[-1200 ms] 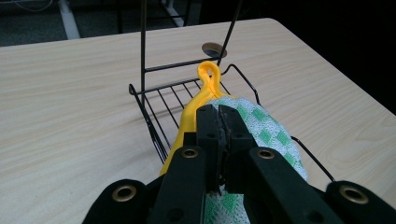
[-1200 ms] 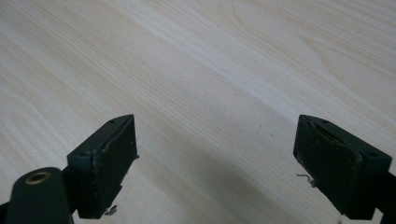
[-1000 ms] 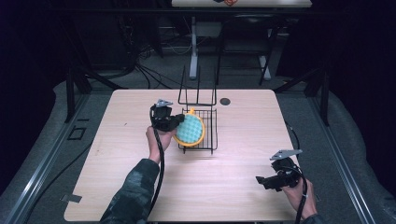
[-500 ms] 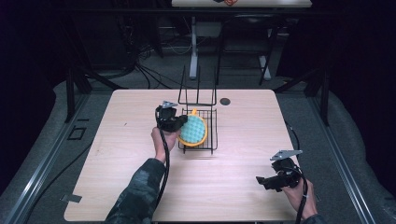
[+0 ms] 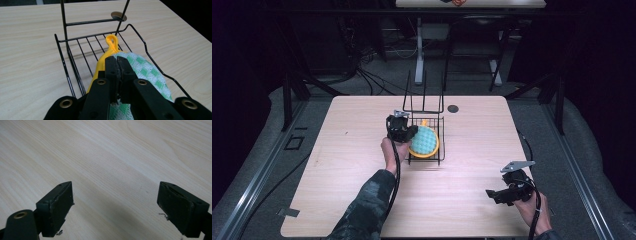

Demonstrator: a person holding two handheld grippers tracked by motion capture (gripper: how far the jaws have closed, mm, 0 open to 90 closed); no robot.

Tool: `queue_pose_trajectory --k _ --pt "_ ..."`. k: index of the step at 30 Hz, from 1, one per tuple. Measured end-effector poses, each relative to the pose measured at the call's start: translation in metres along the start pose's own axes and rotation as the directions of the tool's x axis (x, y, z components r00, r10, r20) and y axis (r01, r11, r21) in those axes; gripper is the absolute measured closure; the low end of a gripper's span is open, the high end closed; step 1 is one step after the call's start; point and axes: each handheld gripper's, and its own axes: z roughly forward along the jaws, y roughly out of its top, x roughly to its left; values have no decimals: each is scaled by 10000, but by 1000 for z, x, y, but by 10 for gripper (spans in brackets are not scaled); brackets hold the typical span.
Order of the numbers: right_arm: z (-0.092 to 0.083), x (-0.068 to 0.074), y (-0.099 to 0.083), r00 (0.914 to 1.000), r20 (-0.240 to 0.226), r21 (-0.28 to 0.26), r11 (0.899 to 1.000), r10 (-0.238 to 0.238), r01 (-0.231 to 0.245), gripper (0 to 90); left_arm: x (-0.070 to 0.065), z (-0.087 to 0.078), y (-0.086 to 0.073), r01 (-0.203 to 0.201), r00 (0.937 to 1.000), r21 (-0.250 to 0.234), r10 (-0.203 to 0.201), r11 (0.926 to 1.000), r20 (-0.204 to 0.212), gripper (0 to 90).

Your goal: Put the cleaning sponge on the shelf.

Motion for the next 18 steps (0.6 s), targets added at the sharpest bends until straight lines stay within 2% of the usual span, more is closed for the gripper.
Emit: queue_pose_trajectory --k 5,8,18 --pt "0 -1 0 10000 1 -14 10000 -84 84 132 -3 6 -3 70 9999 98 -69 9999 -83 878" --pt "-2 1 1 10000 -8 -182 9998 -5 5 132 -4 7 -3 -45 9999 217 48 9998 -125 877" --pt "0 2 0 9999 -84 -106 9999 -133 132 132 -3 16 -7 217 9992 212 -210 9995 -346 872"
